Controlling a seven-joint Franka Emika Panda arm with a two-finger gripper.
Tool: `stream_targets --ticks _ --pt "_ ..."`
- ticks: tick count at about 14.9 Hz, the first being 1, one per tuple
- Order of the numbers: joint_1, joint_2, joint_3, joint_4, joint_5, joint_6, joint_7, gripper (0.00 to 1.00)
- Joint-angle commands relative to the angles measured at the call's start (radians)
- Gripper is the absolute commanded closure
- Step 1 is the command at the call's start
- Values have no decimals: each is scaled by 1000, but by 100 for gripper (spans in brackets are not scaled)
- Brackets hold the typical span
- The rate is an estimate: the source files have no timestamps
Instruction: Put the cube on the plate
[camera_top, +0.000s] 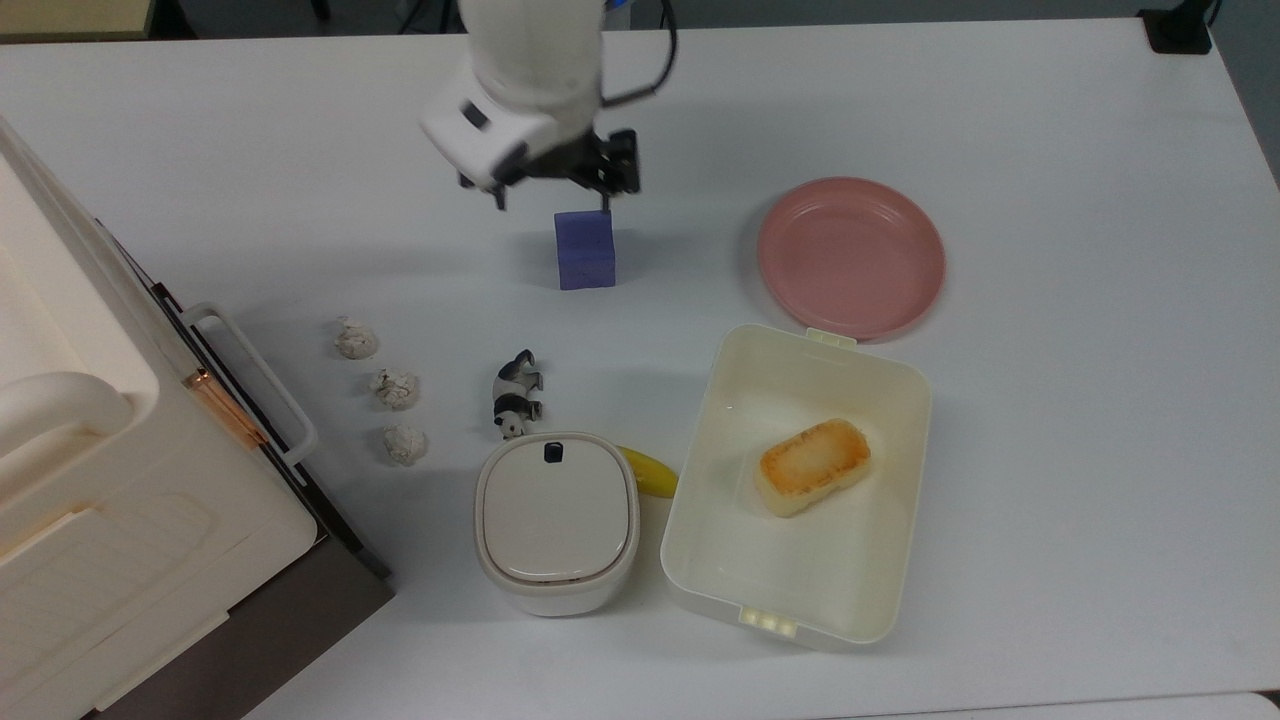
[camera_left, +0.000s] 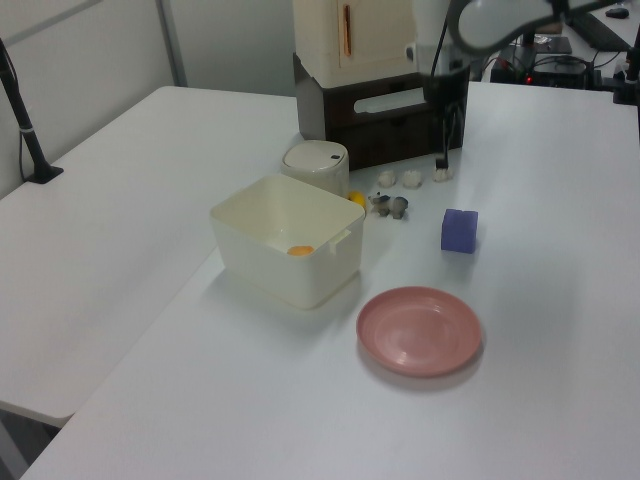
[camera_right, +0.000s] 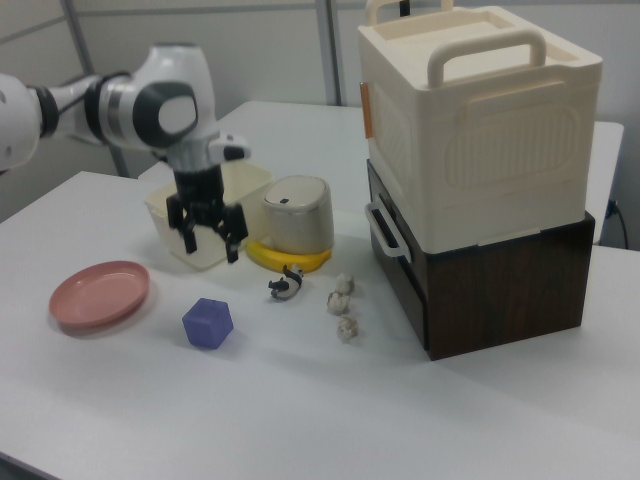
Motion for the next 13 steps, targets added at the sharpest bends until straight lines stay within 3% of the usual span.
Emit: stream_targets --ticks 1,12,13 --pt "51 22 -6 -118 -15 113 -13 0" --pt "84 119 -8 -134 -17 184 -2 0" --pt "89 125 -8 -134 -24 184 -2 8"
